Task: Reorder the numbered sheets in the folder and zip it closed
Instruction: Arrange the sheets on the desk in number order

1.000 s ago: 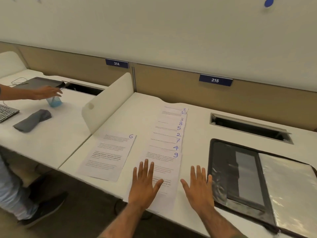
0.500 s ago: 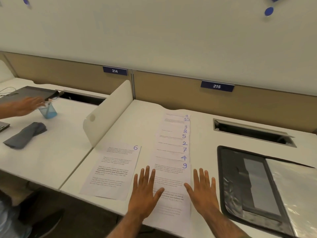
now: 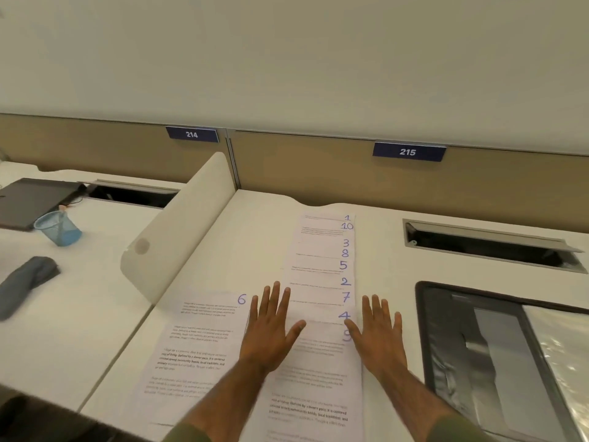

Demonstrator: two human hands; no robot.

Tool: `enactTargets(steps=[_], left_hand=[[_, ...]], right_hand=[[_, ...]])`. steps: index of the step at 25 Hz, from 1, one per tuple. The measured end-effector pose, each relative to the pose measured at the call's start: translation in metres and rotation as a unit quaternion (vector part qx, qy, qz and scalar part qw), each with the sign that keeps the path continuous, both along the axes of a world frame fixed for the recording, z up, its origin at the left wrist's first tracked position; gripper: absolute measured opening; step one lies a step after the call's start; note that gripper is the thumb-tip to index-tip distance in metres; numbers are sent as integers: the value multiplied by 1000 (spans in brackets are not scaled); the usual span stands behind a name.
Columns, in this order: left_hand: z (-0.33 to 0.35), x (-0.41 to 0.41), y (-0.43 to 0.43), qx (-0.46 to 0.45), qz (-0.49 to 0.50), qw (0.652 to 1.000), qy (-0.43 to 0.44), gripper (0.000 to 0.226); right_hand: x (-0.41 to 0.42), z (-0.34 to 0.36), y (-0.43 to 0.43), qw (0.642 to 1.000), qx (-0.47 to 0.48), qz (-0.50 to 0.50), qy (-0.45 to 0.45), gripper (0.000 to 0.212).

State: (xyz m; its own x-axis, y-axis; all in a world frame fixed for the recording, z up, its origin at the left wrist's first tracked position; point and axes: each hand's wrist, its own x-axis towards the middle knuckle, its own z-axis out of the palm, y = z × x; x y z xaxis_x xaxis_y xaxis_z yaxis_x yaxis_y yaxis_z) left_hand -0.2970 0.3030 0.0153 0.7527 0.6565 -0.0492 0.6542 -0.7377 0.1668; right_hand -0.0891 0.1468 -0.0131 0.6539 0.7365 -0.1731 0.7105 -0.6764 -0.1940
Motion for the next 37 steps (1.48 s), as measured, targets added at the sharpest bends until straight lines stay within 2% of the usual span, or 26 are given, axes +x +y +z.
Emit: enactTargets(steps=[3, 7, 11, 12, 16, 22, 25, 29, 34, 37], left_hand=[[-6, 36, 29, -24, -8, 1000, -18, 92], [-23, 76, 77, -35, -10, 999, -17, 93], [-43, 103, 110, -63, -32, 997, -35, 95], [-50, 107, 116, -68, -40, 996, -39, 95], [-77, 112, 126, -52, -43, 997, -30, 87], [-86, 121, 133, -17, -63, 997, -38, 82], [-87, 122, 135, -8, -60, 998, -35, 84], [-90, 123, 135, -6, -57, 998, -35, 84], [-89, 123, 135, 1, -54, 998, -24, 85], [-89, 123, 135, 4, -53, 998, -23, 85]], right_hand=[[30, 4, 24, 1000, -3, -5, 3, 83], [61, 8, 63, 1000, -9, -4, -6, 101], [104, 13, 115, 1000, -10, 0, -5, 104], [117, 13, 129, 1000, -10, -2, -5, 100], [167, 8, 185, 1000, -12, -12, -7, 66], [225, 2, 257, 999, -3, -27, -24, 50], [239, -1, 285, 1000, -7, -23, -12, 55], [241, -13, 304, 998, -43, -46, 5, 73], [240, -10, 321, 994, 13, -108, -7, 74], [245, 0, 333, 990, 15, -139, -14, 78]])
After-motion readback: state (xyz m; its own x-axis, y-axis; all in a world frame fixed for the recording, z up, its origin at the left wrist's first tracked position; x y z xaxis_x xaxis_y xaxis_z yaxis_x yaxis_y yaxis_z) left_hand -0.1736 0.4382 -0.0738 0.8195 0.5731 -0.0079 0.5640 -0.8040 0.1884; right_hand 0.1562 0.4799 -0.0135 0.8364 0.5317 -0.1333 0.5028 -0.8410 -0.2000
